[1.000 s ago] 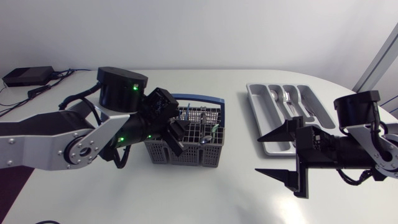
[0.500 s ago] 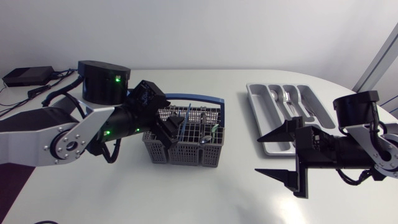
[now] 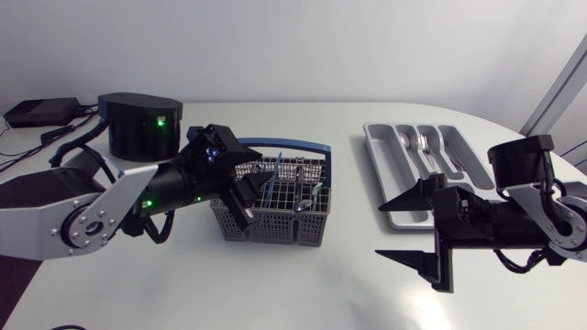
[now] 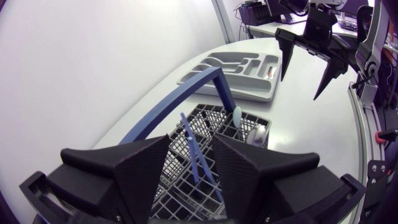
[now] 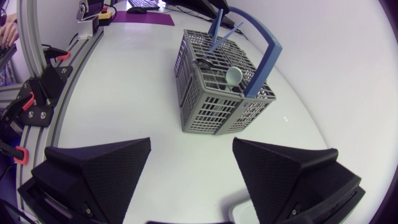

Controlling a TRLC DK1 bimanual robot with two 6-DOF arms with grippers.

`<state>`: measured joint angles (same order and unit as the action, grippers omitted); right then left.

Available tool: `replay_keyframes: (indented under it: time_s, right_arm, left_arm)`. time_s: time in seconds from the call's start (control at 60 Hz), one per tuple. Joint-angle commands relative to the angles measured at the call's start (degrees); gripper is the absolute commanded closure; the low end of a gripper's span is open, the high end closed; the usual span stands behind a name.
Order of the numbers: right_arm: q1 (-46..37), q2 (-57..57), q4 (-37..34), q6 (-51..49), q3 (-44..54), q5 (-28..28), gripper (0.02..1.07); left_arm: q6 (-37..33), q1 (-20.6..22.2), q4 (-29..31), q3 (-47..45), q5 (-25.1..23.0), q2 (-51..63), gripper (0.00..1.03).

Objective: Unload the cutlery basket into the drawer organizer.

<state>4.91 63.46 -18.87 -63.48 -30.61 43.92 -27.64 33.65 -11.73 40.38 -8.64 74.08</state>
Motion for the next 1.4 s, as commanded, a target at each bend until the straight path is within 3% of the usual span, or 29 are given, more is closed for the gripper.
replay_keyframes:
  time_s: [0.0,0.233,0.967,1.133,1.383]
  right_arm:
    - [-0.1,1.1,0.5,-0.9,0.4,0.6,0.12]
    - [0.2,1.3,0.3,-0.8,-0.1,0.6,0.12]
    - [0.6,1.2,0.2,0.0,-0.2,0.5,0.12]
    - [0.8,1.0,-0.5,0.4,-0.6,1.2,0.12]
    - [4.9,3.2,-2.0,5.1,-3.0,2.7,0.12]
  left_arm:
    - [-1.7,0.7,-0.4,-2.1,-0.9,-1.3,0.61]
    - [-2.5,1.1,-0.7,-3.6,-1.2,-1.9,0.73]
    - [-3.9,0.7,-5.3,-3.2,-1.2,2.1,0.79]
    - [-4.0,0.7,-5.8,-3.1,-1.2,2.4,0.92]
    - [-4.6,0.5,-5.7,-3.0,-1.2,2.7,0.97]
